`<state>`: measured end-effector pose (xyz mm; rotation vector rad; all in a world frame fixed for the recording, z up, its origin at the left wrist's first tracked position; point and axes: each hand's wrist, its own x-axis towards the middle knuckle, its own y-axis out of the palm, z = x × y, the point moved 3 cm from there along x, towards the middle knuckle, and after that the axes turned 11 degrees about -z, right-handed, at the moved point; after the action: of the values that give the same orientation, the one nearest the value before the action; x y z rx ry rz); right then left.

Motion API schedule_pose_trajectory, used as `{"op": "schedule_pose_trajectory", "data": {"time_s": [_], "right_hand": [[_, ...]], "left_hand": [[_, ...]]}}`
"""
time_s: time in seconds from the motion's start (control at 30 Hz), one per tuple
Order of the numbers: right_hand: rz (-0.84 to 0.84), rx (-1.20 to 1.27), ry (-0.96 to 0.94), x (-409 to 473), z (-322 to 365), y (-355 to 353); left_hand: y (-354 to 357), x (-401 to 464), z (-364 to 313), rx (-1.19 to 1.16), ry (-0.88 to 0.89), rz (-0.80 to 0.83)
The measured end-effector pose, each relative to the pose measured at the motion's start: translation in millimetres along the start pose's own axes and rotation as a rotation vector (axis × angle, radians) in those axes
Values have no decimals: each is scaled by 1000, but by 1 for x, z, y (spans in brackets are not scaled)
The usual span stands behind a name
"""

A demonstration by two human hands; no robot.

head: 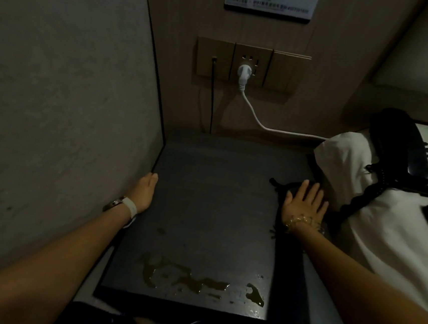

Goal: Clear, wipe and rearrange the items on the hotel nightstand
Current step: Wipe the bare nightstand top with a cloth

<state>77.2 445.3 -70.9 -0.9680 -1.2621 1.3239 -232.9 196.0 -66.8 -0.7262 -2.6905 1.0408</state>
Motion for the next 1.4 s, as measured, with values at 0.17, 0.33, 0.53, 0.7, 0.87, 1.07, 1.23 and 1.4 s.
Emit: {"op": "schedule_pose_trajectory", "data": {"time_s": [0.17,0.33,0.53,0.7,0.87,1.07,1.23,1.4], "right_hand": [[35,-7,-136,-19,48,-1],[51,20,-292,-37,111,-1],[63,64,-479,-70,188,-2],[104,83,-663,-107,251,3],[191,83,-917,-135,286,4],[219,64,-1126,-147,280,0],[192,79,-1218,-151,262,0],[170,87,-1229,-146,238,1]], "left_hand": [[-6,-11,5,-172,-124,123],[-14,-30,17,-298,-249,56],[-13,-38,25,-332,-294,51],[-12,-44,33,-411,-282,120],[-8,-47,35,-466,-302,253],[-13,-60,41,-451,-322,194],[-19,-75,43,-434,-342,139],[-29,-85,44,-348,-366,57]]}}
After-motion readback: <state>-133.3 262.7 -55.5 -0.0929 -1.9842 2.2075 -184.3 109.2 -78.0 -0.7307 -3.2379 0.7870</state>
